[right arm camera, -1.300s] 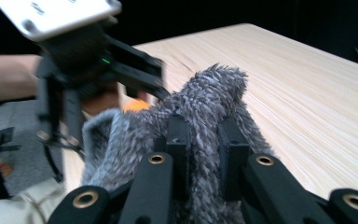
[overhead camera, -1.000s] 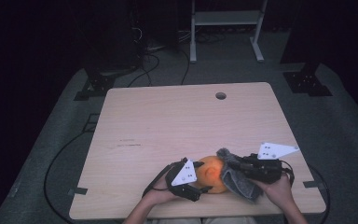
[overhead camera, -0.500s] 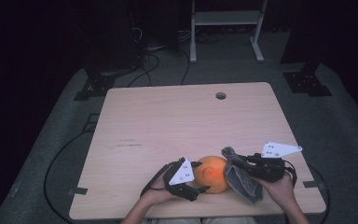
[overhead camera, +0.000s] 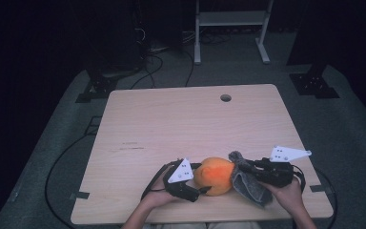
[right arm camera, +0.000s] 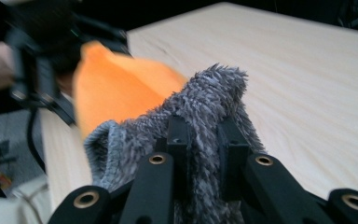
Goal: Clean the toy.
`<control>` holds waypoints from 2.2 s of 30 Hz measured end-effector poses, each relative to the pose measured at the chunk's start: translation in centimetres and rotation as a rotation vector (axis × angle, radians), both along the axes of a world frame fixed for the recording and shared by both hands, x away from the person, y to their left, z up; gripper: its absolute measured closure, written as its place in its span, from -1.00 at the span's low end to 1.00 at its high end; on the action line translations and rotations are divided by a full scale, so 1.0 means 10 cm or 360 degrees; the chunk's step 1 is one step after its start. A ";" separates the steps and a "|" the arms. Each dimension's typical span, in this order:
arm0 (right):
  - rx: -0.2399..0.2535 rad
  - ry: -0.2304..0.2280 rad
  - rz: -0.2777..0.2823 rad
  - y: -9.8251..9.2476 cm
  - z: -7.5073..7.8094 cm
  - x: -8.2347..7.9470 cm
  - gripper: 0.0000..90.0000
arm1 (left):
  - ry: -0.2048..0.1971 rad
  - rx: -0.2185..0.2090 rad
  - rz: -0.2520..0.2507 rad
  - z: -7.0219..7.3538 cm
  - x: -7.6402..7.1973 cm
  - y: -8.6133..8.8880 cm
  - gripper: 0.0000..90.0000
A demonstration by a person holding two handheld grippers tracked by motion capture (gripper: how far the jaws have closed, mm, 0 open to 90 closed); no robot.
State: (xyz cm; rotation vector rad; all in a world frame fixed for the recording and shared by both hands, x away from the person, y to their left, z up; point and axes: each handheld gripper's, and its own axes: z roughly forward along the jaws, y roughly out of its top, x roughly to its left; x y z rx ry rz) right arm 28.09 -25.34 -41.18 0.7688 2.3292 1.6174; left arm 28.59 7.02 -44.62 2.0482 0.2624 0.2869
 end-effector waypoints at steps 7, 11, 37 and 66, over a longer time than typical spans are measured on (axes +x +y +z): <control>-0.0034 0.0011 0.0035 0.07 -0.04 0.02 0.72 | 0.0005 -0.0006 0.0016 0.00 0.01 -0.01 -0.51; -0.0085 0.0031 -0.0057 -0.04 -0.06 0.03 0.72 | 0.0007 -0.0006 0.0017 0.00 0.01 -0.02 -0.51; -0.0075 -0.0043 0.0022 0.14 -0.01 -0.04 0.72 | 0.0096 -0.0087 0.0088 -0.01 0.09 0.00 -0.39; -0.0089 -0.0233 0.0128 0.54 0.31 -0.21 0.72 | -0.0049 -0.0065 0.0107 -0.01 -0.04 -0.27 -0.41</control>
